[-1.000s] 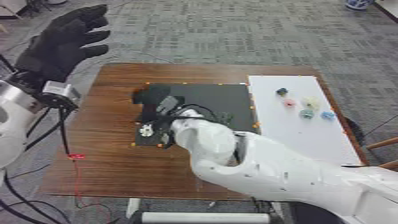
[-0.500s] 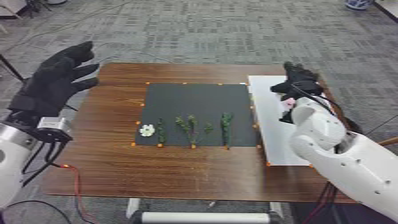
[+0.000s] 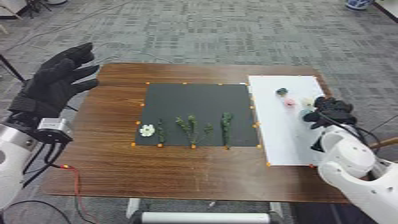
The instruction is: Arrange flowers
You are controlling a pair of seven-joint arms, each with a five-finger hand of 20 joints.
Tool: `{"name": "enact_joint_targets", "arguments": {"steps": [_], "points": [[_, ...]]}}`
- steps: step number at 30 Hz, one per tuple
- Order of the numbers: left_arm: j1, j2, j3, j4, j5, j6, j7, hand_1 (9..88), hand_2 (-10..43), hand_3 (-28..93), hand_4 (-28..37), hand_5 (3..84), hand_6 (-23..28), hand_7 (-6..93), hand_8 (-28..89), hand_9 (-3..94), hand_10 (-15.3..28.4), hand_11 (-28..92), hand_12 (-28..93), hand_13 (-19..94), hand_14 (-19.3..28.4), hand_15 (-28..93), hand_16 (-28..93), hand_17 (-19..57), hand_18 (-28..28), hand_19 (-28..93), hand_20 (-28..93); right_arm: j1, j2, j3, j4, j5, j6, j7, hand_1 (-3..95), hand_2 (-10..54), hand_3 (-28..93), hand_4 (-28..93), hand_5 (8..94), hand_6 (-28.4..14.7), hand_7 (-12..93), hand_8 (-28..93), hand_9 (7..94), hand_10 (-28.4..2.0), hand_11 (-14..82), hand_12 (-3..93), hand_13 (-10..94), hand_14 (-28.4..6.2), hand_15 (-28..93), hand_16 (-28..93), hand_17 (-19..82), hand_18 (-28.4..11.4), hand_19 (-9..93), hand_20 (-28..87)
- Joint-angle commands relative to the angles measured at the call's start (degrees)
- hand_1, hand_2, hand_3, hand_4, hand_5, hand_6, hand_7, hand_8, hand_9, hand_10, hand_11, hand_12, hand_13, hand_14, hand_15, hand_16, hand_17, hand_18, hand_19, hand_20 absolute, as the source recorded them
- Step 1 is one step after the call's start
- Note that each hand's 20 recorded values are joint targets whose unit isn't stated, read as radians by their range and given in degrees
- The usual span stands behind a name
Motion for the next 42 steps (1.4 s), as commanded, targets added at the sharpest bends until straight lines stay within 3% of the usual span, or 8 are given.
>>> {"name": "enact_joint_targets", "arguments": {"steps": [1, 5, 12, 22, 28, 32, 36, 42], "points": [[0.51, -0.75, -0.28, -0.13, -0.1, 0.28, -0.14, 25.6, -6.4, 66, -28.3, 18.6, 0.1, 18.0, -9, 13.0, 7.9, 15, 23, 5, 11.3, 39, -3, -11.9, 20.3, 38, 9, 1.45, -0.67, -2.52, 2.51, -1.53, -0.79, -1.34, 32.2, -9.5, 80, -28, 43.3, -4.8, 26, -12, 42.9, -12.6, 27.8, 23.4, 42, -13.2, 76, 24, 22, -21.0, 79, 53], [0.45, -0.66, -0.23, -0.11, -0.13, 0.38, -0.24, 25.5, -6.3, 66, -28.3, 18.6, 0.1, 18.1, -9, 13.0, 7.9, 15, 23, 5, 11.4, 39, -3, -11.9, 20.3, 38, 9, 3.56, -0.59, -5.2, 4.17, -1.42, 0.29, -1.3, 32.1, -9.5, 81, -28, 42.0, -4.9, 26, -13, 41.8, -11.3, 24.9, 22.0, 42, -13.0, 76, 25, 22, -21.0, 79, 53], [0.66, -0.8, -0.45, -0.31, -0.08, 0.55, -0.13, 25.3, -6.2, 66, -28.3, 18.6, 0.1, 18.3, -9, 13.0, 7.9, 15, 23, 5, 11.3, 40, -4, -11.9, 20.3, 38, 9, 8.76, -0.96, -10.47, 7.14, -2.0, 3.54, -2.1, 31.3, -9.5, 83, -28, 40.0, -5.3, 25, -12, 41.0, -12.4, 23.2, 21.8, 43, -12.2, 76, 24, 22, -20.6, 79, 53], [0.83, -1.01, -0.73, -0.52, 0.01, 0.86, -0.27, 25.4, -6.2, 66, -28.3, 18.5, 0.0, 18.6, -9, 13.0, 7.9, 15, 23, 5, 11.3, 40, -4, -11.9, 20.3, 38, 9, 11.08, -1.85, -12.34, 7.7, -2.8, 2.55, -2.52, 32.4, -9.5, 84, -28, 41.5, -4.3, 26, -12, 44.3, -12.3, 26.2, 22.6, 47, -11.1, 76, 24, 24, -20.0, 80, 53], [0.58, -0.97, -0.75, -0.43, -0.16, 1.15, -0.38, 25.4, -6.1, 65, -28.3, 18.5, 0.0, 18.5, -9, 13.0, 7.9, 15, 23, 5, 11.4, 40, -4, -11.9, 20.3, 38, 9, 10.82, -2.88, -12.09, 9.58, -2.27, -1.07, -3.23, 36.7, -9.5, 86, -28, 48.8, -0.2, 32, -15, 53.7, -9.2, 32.9, 23.1, 52, -9.1, 75, 27, 26, -19.2, 81, 53], [0.92, -1.1, -1.14, -0.6, -0.14, 1.09, -0.39, 25.3, -6.0, 65, -28.3, 18.6, 0.0, 18.5, -9, 13.1, 8.0, 15, 22, 5, 11.4, 40, -4, -11.9, 20.3, 38, 9, 10.38, -3.25, -12.48, 10.69, -2.86, 0.15, -3.24, 40.1, -9.5, 86, -28, 53.4, 1.5, 34, -17, 57.8, -8.8, 33.2, 23.3, 54, -8.0, 72, 32, 26, -19.1, 81, 53], [1.2, -1.31, -1.54, -0.8, -0.12, 1.22, -0.34, 25.3, -6.0, 66, -28.3, 18.6, 0.0, 18.6, -9, 13.1, 8.0, 15, 22, 5, 11.4, 40, -4, -11.9, 20.3, 38, 9, 10.23, -2.56, -12.92, 9.67, -4.18, 4.19, -3.98, 50.4, -9.5, 78, -28, 60.0, 2.6, 45, -3, 72.8, -6.0, 18.4, 44.7, 59, -5.3, 67, 42, 29, -18.8, 82, 53], [1.02, -1.02, -1.62, -0.65, -0.42, 1.57, -0.38, 25.5, -5.9, 65, -28.3, 18.6, 0.0, 18.6, -9, 13.2, 8.0, 16, 22, 5, 11.4, 40, -4, -11.9, 20.3, 38, 9, 13.25, -1.19, -13.24, 3.43, -3.99, 10.6, -7.59, 52.1, -9.5, 81, -28, 71.4, 3.5, 45, -4, 82.0, -5.3, 19.9, 49.8, 64, -4.5, 64, 44, 31, -19.2, 82, 53]]}}
